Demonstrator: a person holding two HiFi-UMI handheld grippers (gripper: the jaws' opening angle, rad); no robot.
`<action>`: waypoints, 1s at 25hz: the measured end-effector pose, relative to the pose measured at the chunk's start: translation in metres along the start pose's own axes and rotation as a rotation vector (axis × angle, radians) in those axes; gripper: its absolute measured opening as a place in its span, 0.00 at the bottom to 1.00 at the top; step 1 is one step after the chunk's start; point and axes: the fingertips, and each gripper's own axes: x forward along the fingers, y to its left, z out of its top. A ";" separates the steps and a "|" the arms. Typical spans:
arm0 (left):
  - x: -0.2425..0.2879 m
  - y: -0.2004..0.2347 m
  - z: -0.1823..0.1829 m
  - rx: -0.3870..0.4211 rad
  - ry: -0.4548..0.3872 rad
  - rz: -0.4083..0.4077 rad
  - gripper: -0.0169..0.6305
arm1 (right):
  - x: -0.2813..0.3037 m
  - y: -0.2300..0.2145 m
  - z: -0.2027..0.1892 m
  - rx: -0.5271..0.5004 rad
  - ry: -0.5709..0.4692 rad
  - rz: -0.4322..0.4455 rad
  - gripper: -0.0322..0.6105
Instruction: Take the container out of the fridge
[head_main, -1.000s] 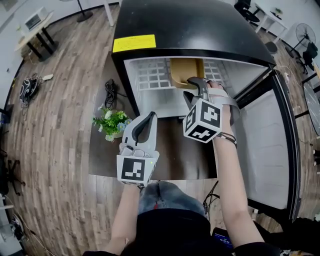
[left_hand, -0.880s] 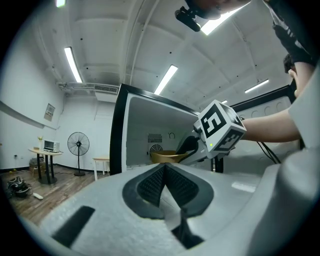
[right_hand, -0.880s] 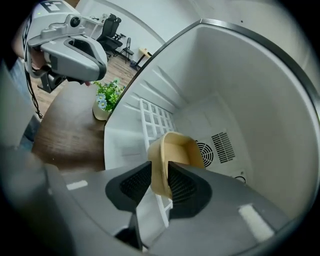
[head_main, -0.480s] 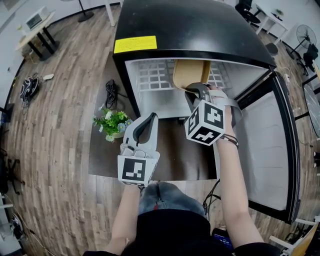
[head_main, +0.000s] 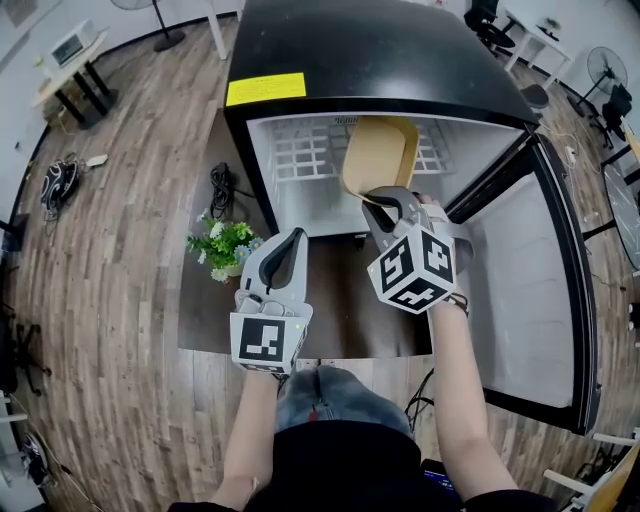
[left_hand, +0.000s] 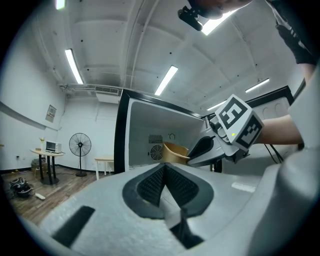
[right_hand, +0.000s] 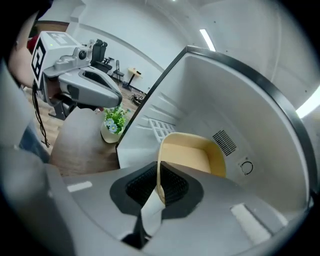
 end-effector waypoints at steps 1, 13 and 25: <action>-0.001 0.000 0.000 0.004 0.001 0.000 0.04 | -0.004 0.002 0.002 0.022 -0.019 -0.008 0.09; -0.016 -0.009 0.011 0.040 -0.011 -0.008 0.04 | -0.084 0.025 0.030 0.363 -0.439 -0.110 0.09; -0.022 -0.029 0.031 0.066 -0.044 -0.021 0.04 | -0.157 0.017 0.020 0.662 -0.749 -0.290 0.09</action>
